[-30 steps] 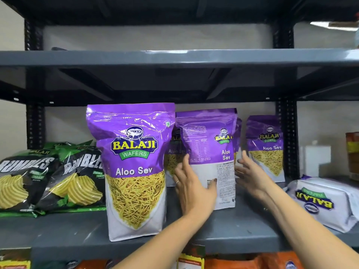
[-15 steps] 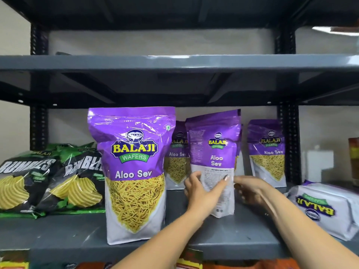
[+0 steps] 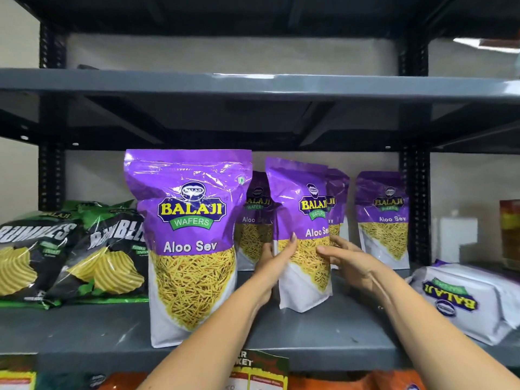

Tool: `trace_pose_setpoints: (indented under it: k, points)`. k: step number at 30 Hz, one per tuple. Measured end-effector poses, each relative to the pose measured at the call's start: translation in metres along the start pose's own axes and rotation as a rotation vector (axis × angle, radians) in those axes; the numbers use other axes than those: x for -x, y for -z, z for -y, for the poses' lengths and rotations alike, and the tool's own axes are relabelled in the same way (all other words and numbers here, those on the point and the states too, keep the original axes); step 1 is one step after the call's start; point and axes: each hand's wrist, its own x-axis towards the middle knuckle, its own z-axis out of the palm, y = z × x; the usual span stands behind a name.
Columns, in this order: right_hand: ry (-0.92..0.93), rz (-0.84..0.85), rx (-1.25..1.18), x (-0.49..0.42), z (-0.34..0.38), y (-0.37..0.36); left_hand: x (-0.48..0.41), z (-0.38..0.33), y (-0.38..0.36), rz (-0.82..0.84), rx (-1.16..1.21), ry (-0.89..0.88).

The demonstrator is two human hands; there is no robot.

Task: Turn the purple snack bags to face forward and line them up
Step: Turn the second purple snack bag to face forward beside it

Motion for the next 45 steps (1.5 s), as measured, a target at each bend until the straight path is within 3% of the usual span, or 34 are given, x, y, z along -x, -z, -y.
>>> trace_pose_setpoints:
  k: [4,7,12,16,25,41,43,45]
  points:
    - [0.090,-0.068,0.019,0.004,-0.002,-0.007,0.001,-0.001,-0.001,-0.017,0.228,-0.005]
    - [0.147,-0.145,0.067,0.005,-0.006,-0.014,0.001,-0.001,-0.009,-0.151,0.300,0.040]
    - [0.154,-0.130,0.080,0.007,-0.008,-0.015,0.006,-0.005,-0.015,-0.294,0.087,-0.055]
    - [0.131,-0.033,0.089,0.014,-0.010,-0.013,0.010,-0.009,-0.014,-0.219,0.028,-0.095]
    - [0.138,-0.041,0.137,0.026,-0.013,-0.016,0.024,-0.007,-0.005,-0.080,-0.019,-0.099]
    - [0.180,-0.051,0.232,0.079,-0.004,-0.031,0.067,-0.011,0.007,-0.052,-0.081,-0.102]
    - [0.170,-0.076,0.231,0.082,-0.004,-0.034,0.078,-0.016,0.004,-0.089,-0.108,-0.124]
    - [0.152,-0.086,0.260,0.087,-0.002,-0.036,0.093,-0.017,-0.005,-0.275,-0.250,-0.270]
